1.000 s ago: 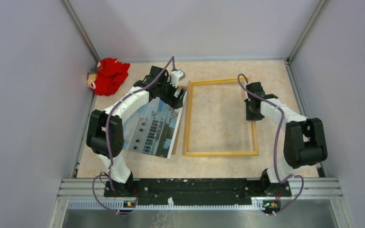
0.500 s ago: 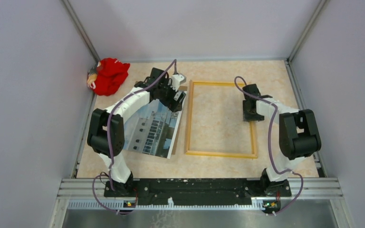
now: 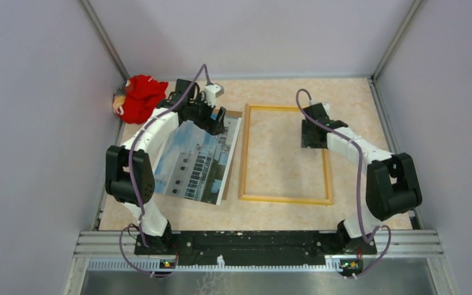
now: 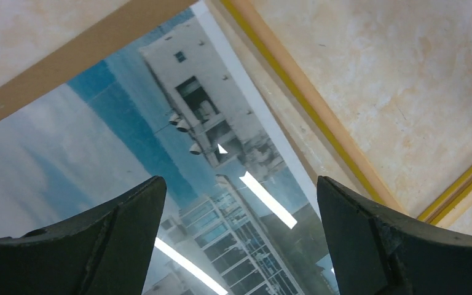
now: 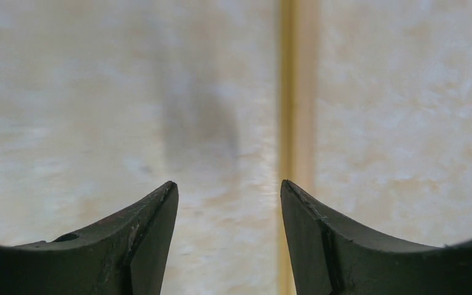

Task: Put the photo into the frame
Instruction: Turn over the photo frame at the center of the board, then adjust the photo frame at the center of the board.

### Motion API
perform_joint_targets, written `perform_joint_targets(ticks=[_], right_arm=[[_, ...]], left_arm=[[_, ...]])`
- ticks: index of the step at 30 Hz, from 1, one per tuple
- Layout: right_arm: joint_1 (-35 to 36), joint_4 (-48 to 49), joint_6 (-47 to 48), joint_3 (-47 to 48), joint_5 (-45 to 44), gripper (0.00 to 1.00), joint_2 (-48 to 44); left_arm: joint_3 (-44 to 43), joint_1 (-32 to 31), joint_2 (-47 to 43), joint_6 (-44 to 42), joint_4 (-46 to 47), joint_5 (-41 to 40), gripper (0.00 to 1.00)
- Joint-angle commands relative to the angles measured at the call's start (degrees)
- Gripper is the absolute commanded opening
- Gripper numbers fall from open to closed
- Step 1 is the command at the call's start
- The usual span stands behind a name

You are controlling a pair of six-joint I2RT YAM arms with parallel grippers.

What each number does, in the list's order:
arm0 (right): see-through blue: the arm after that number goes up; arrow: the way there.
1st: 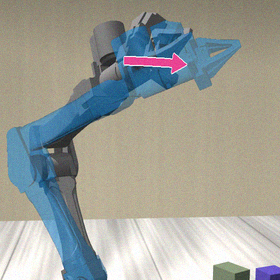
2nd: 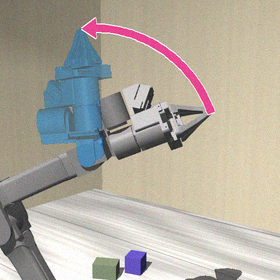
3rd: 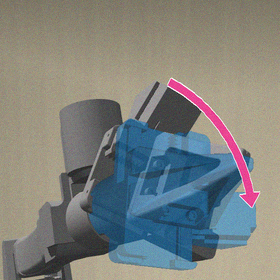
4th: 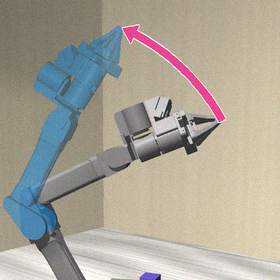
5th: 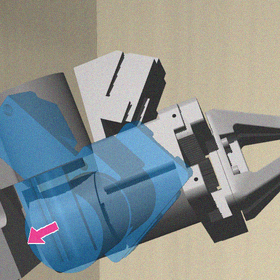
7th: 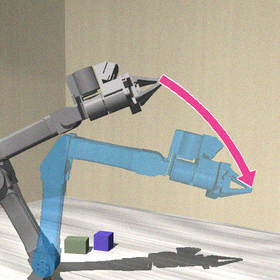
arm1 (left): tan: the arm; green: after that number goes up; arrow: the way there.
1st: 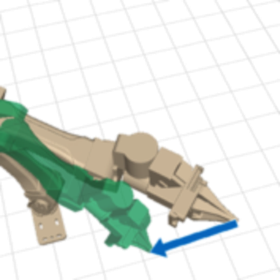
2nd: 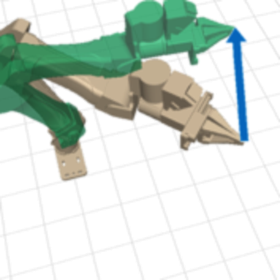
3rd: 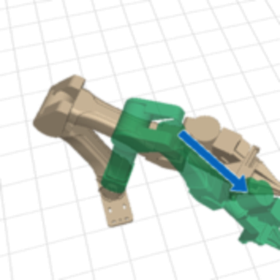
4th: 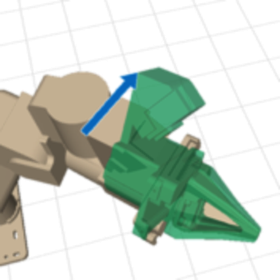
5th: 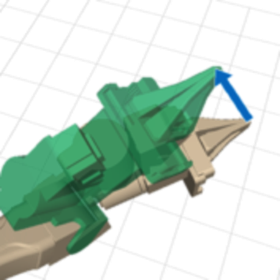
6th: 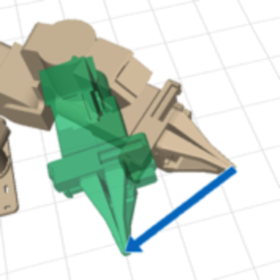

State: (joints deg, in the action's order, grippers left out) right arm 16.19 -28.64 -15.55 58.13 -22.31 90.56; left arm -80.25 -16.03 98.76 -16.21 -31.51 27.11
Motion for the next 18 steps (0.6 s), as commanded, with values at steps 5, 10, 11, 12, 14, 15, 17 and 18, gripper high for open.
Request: perform_joint_targets(ticks=[5,10,11,12,14,15,17,18], right_arm=[[24.84,5.91,-12.43,14.17,3.55,0.63,3.8],[30.83,7.54,-13.33,22.54,5.43,0.64,15.11],[31.44,7.23,-13.36,24.13,5.39,0.63,16.97],[31.86,7.61,-12.97,25.11,5.37,0.63,18.4],[32.46,8.17,-12.54,26.17,5.34,0.63,20.51],[32.54,8.27,-12.46,26.3,5.34,0.62,21.39],[32.52,8.62,-12.24,26.05,5.3,0.61,22.89],[32.51,9.11,-12.13,25.64,5.41,0.59,23.45]], left_arm=[[-5.86,11.21,0.75,1.76,-4.93,3.92,0.99],[-2.64,15.51,-1.9,0.98,-6.1,1.97,0.99],[-1.72,17.2,-2.4,0.94,-6.32,2.37,0.99],[-0.71,18.81,-2.96,0.71,-6.32,2.85,0.99],[1.0,20.97,-3.79,-0.17,-6.24,3.0,0.99],[1.75,21.92,-4.22,-0.74,-6.35,2.83,0.99],[3.28,23.81,-4.98,-1.85,-6.42,2.42,0.99],[3.93,24.52,-5.2,-2.35,-6.46,2.13,0.99]])
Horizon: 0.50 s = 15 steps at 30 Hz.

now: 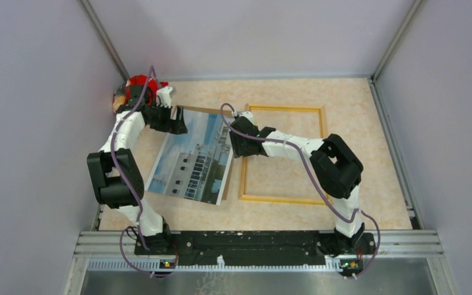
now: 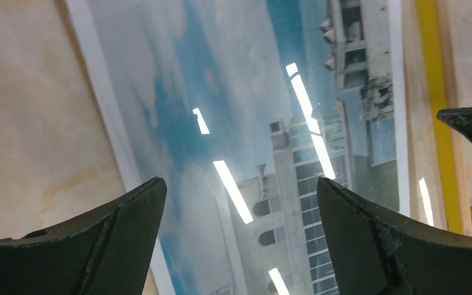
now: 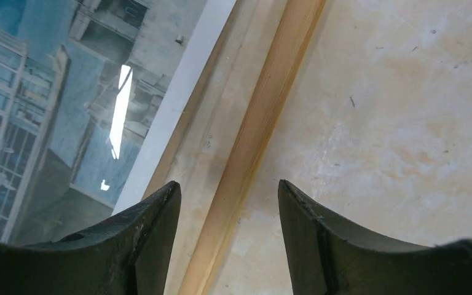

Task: Put the photo into the frame
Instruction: Adjust the photo frame at the center of the board.

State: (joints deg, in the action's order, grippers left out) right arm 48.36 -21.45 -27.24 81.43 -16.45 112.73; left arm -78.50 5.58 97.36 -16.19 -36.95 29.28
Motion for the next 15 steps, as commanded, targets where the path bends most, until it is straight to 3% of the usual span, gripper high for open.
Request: perform_joint_targets(ticks=[1,15], right_arm=[[0.34,2.54,-0.24,1.81,-0.26,0.58,1.73],[-1.12,6.89,0.1,-10.55,-3.99,0.31,-1.12]], left_arm=[[2.93,3.46,-4.08,-2.77,-1.01,-0.05,0.99],[5.97,5.17,-5.56,-5.7,-0.52,-4.26,0.98]])
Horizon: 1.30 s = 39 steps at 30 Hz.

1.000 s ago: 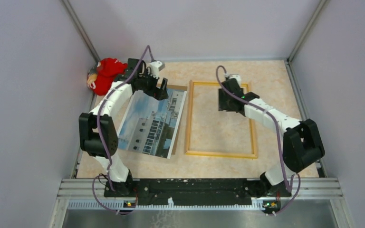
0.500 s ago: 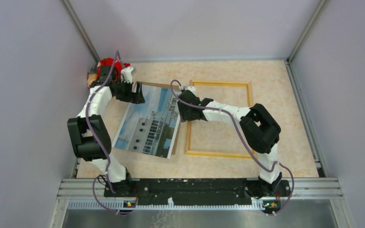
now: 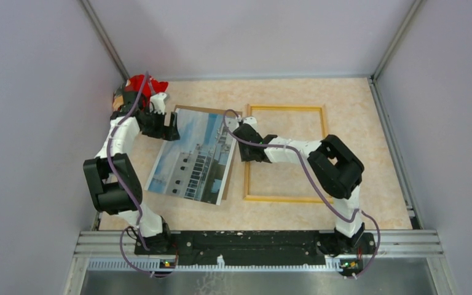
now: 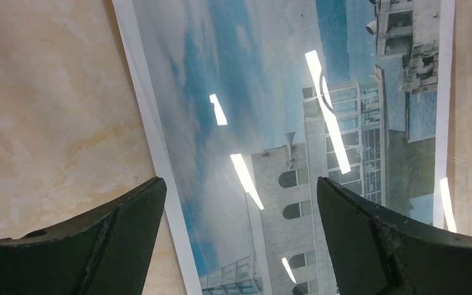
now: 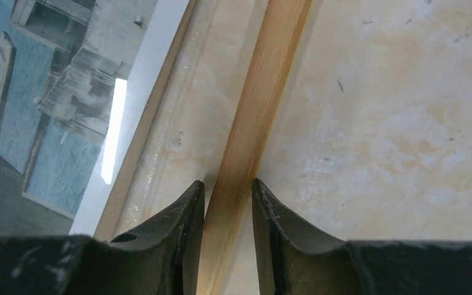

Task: Put the photo into the frame
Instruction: Adjust the photo frame at the center of the board, then pick up the photo frame item at the center of the board.

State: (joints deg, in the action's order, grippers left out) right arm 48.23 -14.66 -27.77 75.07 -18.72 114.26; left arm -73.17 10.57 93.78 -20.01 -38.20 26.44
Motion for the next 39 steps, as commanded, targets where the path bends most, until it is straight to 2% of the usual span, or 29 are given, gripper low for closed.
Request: perform_joint_targets(ticks=[1,8,13,20,21,22,23,26,28,32,35,39], right_arm=[[-1.21,0.33,0.9,-5.09,-1.92,0.31,-3.08],[-2.69,0.31,1.3,-7.56,-2.72,0.34,-5.2],[-2.79,-2.14,0.08,-4.23,-3.81,0.47,-6.59],[-2.5,-6.41,-0.88,5.61,-3.4,0.66,-8.98],[-2.28,-6.92,-1.92,6.7,-3.12,0.71,-10.16],[-2.11,-6.55,-3.73,6.73,-1.63,0.86,-11.81],[-2.11,-5.14,-5.48,5.82,0.81,0.97,-14.72],[-2.65,2.06,-4.49,-0.45,7.95,0.99,-20.07],[-3.08,3.31,-5.27,-2.08,11.59,0.99,-20.5],[-2.47,-1.67,-8.79,2.43,16.0,0.97,-13.76],[-1.47,2.0,-11.12,1.0,20.31,0.93,-10.9],[-1.34,5.07,-14.04,-0.18,21.92,0.9,-7.77]], left_arm=[[0.55,0.16,-1.73,-2.18,0.37,-1.47,0.98],[0.87,0.29,-1.3,-2.99,0.63,-1.72,0.98],[0.52,0.24,-0.9,-3.36,1.07,-2.63,0.98],[-2.06,1.86,0.54,-5.12,0.63,-4.35,0.98],[-2.89,2.52,0.93,-6.05,0.27,-4.81,0.98],[-4.19,3.61,1.46,-6.69,-0.24,-5.19,0.98],[-5.56,5.83,2.51,-7.22,-0.61,-4.95,0.98],[-9.25,10.18,5.81,-9.09,-2.21,-4.88,0.98],[-10.02,11.54,7.81,-10.34,-2.42,-6.75,0.98],[-6.18,11.83,9.53,-10.86,3.84,-13.18,0.98],[-2.2,11.76,9.85,-10.31,9.4,-17.26,0.98],[-0.81,11.72,11.11,-9.45,11.49,-18.29,0.98]])
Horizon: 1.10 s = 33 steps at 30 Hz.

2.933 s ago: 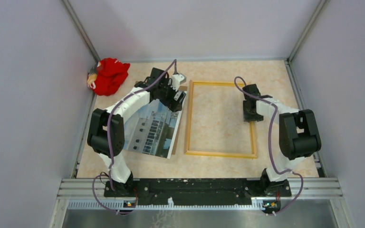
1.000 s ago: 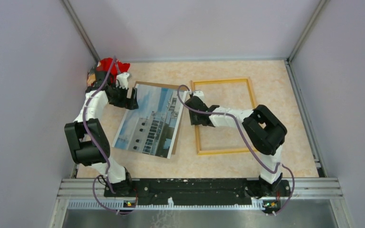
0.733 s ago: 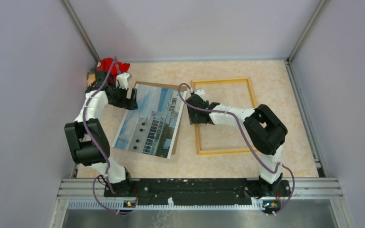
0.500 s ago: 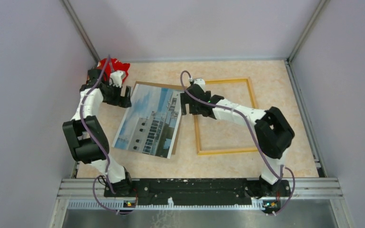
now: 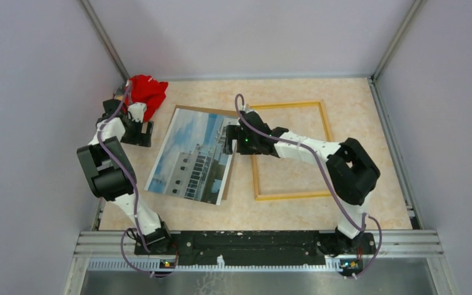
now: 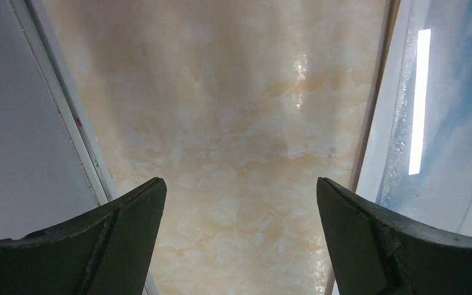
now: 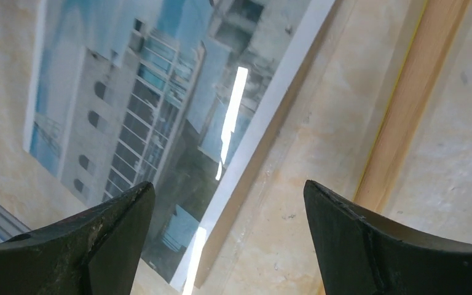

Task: Put the photo into the frame
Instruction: Pick up the photo frame item at the center of the board.

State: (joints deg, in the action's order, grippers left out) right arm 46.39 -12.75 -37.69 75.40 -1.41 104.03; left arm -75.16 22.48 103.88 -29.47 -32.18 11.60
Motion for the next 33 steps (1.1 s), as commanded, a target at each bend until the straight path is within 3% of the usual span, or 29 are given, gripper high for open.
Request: perform_joint_targets(ticks=[1,6,15,33], right_arm=[[0.53,3.33,-4.58,-0.27,5.04,0.88,3.4],[0.47,4.12,-6.78,0.18,6.64,0.83,7.02],[0.04,3.01,-11.03,-1.98,4.55,0.82,8.59],[-1.88,16.19,-19.99,-8.66,13.03,0.74,3.39]], left_arm=[[1.46,-0.28,1.33,0.27,5.6,-2.75,0.98],[2.56,-1.68,2.47,2.08,6.26,-1.64,0.98],[6.61,-5.72,2.55,4.15,9.27,-1.91,0.98],[9.63,-6.25,3.38,4.0,11.63,-4.26,0.98]])
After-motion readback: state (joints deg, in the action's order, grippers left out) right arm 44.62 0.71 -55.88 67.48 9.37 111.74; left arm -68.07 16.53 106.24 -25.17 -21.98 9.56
